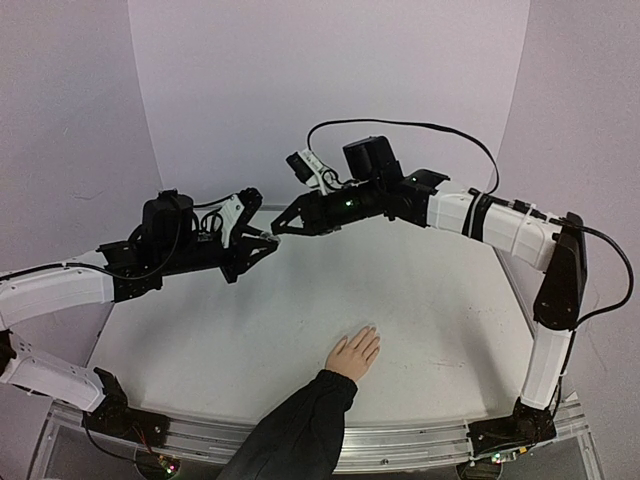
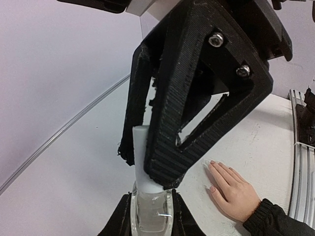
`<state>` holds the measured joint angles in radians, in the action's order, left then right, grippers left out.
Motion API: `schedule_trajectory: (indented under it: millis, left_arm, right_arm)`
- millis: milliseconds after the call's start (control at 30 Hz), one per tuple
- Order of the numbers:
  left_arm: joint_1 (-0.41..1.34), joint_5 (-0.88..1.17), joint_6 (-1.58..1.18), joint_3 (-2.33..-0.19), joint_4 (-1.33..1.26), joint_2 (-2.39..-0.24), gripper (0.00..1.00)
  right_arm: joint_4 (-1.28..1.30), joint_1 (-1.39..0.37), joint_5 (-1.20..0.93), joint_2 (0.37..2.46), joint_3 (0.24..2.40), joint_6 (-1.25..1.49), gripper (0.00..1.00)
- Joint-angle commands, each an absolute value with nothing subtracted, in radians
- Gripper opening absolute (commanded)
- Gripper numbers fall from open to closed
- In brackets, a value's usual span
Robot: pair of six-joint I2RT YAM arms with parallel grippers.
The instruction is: Paint the nails
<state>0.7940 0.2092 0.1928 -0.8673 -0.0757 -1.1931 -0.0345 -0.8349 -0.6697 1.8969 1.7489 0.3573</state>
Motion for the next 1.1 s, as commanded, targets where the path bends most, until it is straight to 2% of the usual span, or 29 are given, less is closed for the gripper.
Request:
schedule_trajectory:
  millis: [0, 133, 267, 833, 1067]
  left_arm:
    - [0.801, 0.227, 0.199, -0.902, -0.110, -1.188, 0.00]
    - [0.801, 0.226, 0.196, -0.902, -0.110, -1.191, 0.00]
    - [0.801, 0.221, 0.194, -0.902, -0.109, -1.192, 0.00]
    - [0.801, 0.228, 0.196, -0.903, -0.091, -1.204, 0.00]
    - [0.800, 0.344, 0.194, -0.910, -0.076, -1.211, 0.00]
  right_arm:
    - [-0.080, -0.837, -0.701, 1.895, 1.794, 0.353, 0.26]
    - [-0.081, -0.837, -0.704, 1.889, 1.788, 0.344, 0.10]
    - [-0.081, -0.837, -0.673, 1.860, 1.763, 0.317, 0.00]
    - [-0.117, -0.837, -0.645, 1.778, 1.668, 0.291, 0.00]
    - [-0.146, -0.837, -0.816, 1.727, 1.607, 0.114, 0.00]
